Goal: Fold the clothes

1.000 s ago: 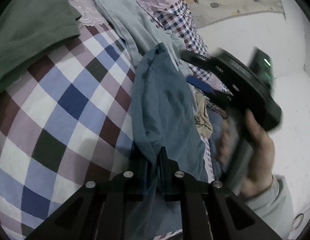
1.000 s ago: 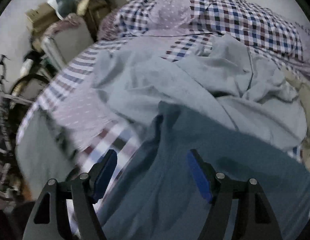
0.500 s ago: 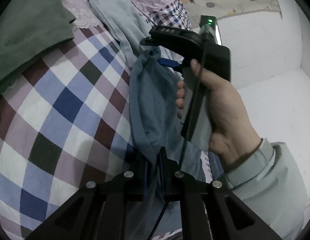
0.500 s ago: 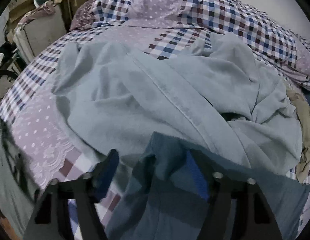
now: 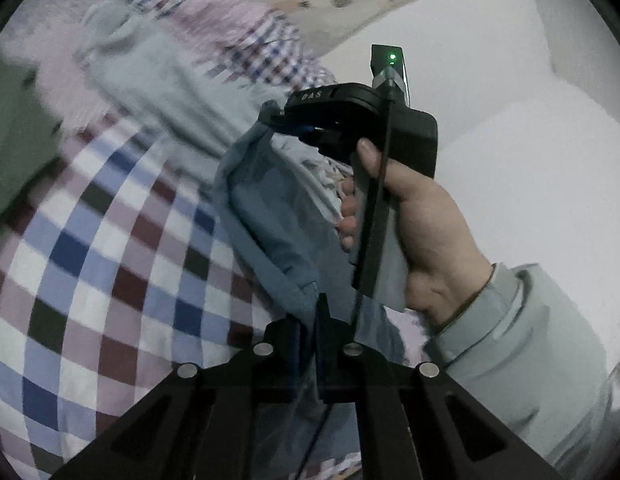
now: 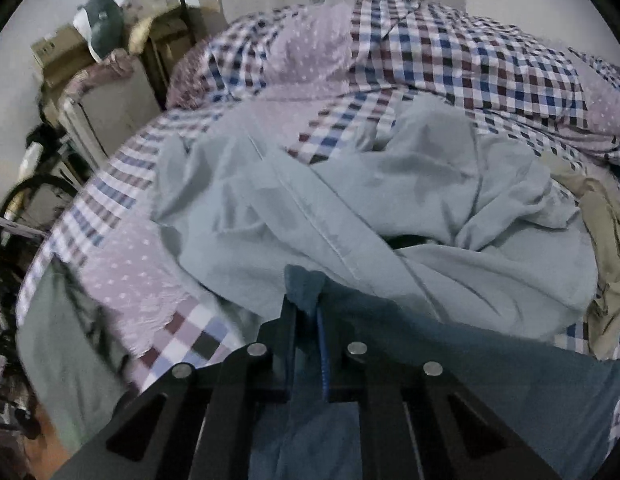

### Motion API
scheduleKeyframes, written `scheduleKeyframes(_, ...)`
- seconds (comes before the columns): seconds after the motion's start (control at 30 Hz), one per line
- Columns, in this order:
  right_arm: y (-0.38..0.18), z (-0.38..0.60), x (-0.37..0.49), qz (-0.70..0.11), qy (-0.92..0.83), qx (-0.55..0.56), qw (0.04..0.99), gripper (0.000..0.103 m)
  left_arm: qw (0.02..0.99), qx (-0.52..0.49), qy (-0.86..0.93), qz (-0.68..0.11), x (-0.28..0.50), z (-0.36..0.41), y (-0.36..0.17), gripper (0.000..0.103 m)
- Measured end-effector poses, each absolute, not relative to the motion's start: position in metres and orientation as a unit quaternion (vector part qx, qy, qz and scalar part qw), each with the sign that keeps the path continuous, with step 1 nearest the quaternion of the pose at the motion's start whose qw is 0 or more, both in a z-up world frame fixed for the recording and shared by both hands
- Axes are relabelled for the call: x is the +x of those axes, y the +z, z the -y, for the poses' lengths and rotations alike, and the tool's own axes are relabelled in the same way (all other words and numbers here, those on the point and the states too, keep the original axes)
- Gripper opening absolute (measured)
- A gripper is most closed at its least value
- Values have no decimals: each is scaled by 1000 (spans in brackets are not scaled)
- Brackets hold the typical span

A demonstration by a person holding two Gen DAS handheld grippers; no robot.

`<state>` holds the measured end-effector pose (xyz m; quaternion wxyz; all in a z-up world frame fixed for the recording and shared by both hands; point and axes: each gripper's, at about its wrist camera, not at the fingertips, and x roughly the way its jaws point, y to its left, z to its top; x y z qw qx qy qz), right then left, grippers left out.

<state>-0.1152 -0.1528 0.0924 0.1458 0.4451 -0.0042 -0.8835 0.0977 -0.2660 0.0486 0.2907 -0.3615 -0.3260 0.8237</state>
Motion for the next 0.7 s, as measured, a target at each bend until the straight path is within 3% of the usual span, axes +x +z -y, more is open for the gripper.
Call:
scheduleKeyframes(0.3, 155, 65, -61, 53, -896, 403, 178, 8, 345, -350, 830, 263, 119, 213, 90, 3)
scheduleKeyframes(0.7, 194, -147, 0, 108, -911, 378, 121, 8, 439, -389, 776, 232, 130, 38, 123, 3)
